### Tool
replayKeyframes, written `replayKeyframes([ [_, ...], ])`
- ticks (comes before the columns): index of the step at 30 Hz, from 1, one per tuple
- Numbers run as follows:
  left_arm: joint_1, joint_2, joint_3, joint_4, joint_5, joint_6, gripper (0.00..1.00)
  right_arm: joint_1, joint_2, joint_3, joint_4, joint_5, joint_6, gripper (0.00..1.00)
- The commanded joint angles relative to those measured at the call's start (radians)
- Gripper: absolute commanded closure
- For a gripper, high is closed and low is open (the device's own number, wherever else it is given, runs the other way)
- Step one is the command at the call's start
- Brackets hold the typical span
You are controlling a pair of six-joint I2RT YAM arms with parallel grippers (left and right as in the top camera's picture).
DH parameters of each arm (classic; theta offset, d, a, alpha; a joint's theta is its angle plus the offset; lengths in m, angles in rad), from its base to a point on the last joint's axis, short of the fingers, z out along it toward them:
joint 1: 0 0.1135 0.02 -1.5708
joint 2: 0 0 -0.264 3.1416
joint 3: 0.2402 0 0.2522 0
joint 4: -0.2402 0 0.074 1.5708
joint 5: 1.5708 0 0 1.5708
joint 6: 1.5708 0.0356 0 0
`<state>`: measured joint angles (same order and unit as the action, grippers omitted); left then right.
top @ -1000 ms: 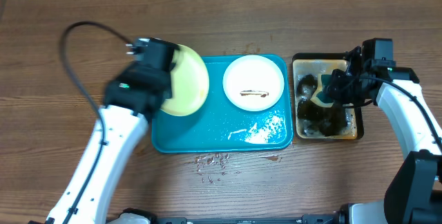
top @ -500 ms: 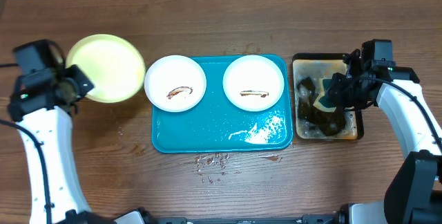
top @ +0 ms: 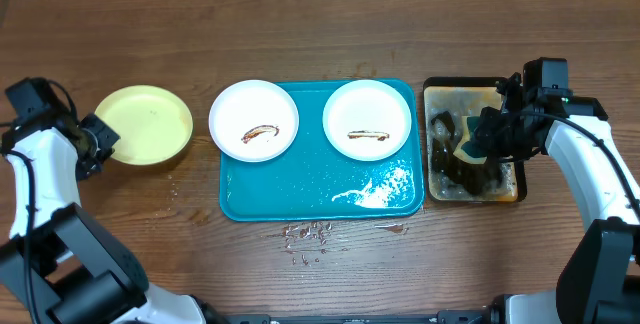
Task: Clean dirty plates on tray and stack at the side
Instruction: 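Lift the yellow plate with the left gripper and place it left of tray, then move left gripper to the left white plate rim and grip it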
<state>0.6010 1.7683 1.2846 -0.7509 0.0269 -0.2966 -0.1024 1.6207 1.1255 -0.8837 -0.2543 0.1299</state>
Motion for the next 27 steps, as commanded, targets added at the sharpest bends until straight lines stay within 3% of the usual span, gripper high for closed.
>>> replayKeyframes([
  [1,0.027,0.025,0.019,0.008,0.035,-0.003,0.96,0.000,-0.018,0.013,0.002,0.007,-0.008,0.96],
  [6,0.032,0.046,0.019,-0.003,0.044,-0.002,0.96,0.000,-0.018,0.013,-0.005,0.007,-0.008,0.96],
  [10,0.032,0.045,0.020,-0.025,0.061,-0.003,0.58,0.000,-0.018,0.013,-0.006,0.007,-0.008,0.96],
  [13,0.031,0.037,0.022,-0.041,0.179,-0.003,0.44,0.000,-0.018,0.013,-0.010,0.007,-0.008,0.96],
  [20,-0.034,-0.023,0.022,0.042,0.707,0.100,0.43,0.000,-0.018,0.013,-0.020,0.007,-0.008,0.96],
  [24,-0.143,-0.031,0.022,0.090,0.698,0.213,0.42,0.000,-0.018,0.013,-0.029,0.007,-0.008,0.96],
  [27,-0.247,-0.030,0.022,0.094,0.546,0.292,0.41,0.000,-0.018,0.013,-0.029,0.007,-0.008,0.96],
])
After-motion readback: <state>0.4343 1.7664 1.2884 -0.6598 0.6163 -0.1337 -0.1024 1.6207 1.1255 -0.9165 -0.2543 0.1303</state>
